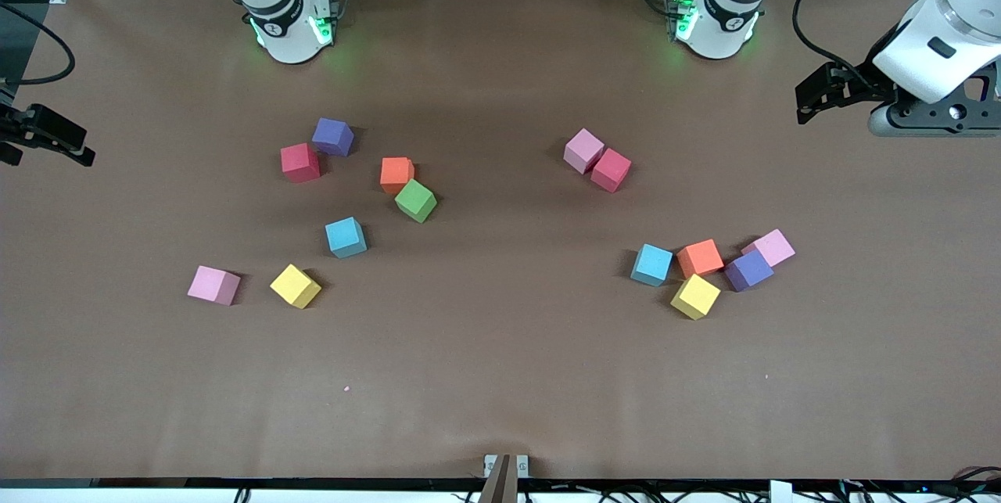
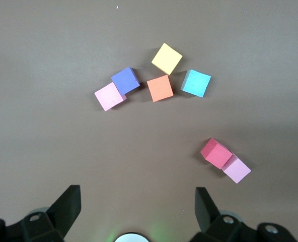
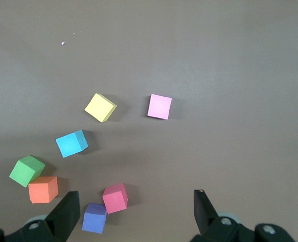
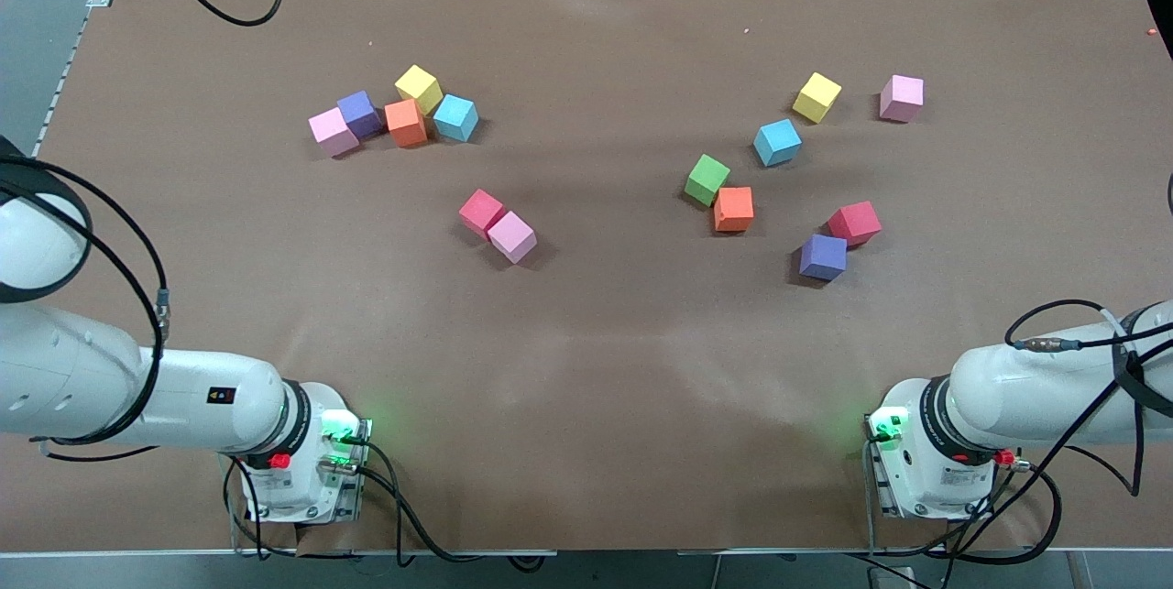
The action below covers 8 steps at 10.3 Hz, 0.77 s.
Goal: Form number 2 with 11 blocks
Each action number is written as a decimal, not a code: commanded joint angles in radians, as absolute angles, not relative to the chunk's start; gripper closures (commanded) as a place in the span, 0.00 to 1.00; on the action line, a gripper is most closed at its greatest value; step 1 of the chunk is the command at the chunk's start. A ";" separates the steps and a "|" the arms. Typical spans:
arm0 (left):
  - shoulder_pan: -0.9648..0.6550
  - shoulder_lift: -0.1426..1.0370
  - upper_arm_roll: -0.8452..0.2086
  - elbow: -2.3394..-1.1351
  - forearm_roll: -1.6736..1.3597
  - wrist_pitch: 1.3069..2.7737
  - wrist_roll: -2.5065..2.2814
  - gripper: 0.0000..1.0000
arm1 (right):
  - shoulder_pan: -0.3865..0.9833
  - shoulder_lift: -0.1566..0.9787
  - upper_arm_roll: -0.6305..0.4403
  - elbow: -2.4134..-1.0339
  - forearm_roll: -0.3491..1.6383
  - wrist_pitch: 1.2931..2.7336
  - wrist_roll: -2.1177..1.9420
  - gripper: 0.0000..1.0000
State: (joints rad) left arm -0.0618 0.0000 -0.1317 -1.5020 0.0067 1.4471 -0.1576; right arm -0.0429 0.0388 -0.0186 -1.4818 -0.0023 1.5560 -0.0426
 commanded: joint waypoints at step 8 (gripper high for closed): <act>-0.121 -0.008 -0.132 -1.661 -0.008 1.527 -0.324 0.00 | 0.050 0.217 -0.023 -1.486 0.009 1.667 -0.041 0.00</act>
